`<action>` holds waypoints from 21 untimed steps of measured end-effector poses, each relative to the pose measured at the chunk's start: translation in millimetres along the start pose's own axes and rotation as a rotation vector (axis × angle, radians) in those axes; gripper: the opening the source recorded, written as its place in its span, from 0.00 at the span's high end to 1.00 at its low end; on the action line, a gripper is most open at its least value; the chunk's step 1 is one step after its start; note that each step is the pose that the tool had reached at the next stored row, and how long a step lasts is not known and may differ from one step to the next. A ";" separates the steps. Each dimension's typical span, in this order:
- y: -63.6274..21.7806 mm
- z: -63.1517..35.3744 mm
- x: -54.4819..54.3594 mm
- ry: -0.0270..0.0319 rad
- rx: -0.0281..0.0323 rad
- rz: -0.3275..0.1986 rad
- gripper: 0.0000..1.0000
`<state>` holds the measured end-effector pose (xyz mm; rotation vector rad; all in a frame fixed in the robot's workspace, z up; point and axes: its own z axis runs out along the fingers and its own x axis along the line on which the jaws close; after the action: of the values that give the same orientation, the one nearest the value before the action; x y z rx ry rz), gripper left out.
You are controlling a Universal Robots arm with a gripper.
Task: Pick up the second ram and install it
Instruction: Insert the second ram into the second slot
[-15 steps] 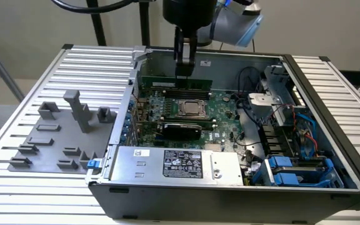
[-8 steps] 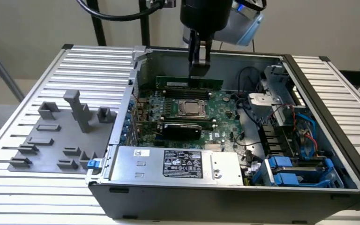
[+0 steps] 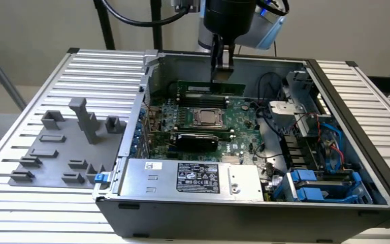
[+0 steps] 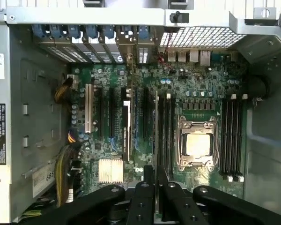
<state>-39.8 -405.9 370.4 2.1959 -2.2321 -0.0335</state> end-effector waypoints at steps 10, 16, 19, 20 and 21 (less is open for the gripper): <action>-0.7 18.3 -29.0 0.0000 0.0000 0.001 1.00; -1.2 27.2 -34.8 -0.0002 0.0001 0.004 1.00; -1.1 27.2 -34.8 -0.0001 0.0001 0.004 1.00; -1.1 27.2 -34.8 -0.0001 0.0000 0.004 1.00; -1.1 27.2 -34.8 0.0000 0.0001 0.004 1.00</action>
<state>-38.7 -370.9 343.5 2.1915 -2.2365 -0.0335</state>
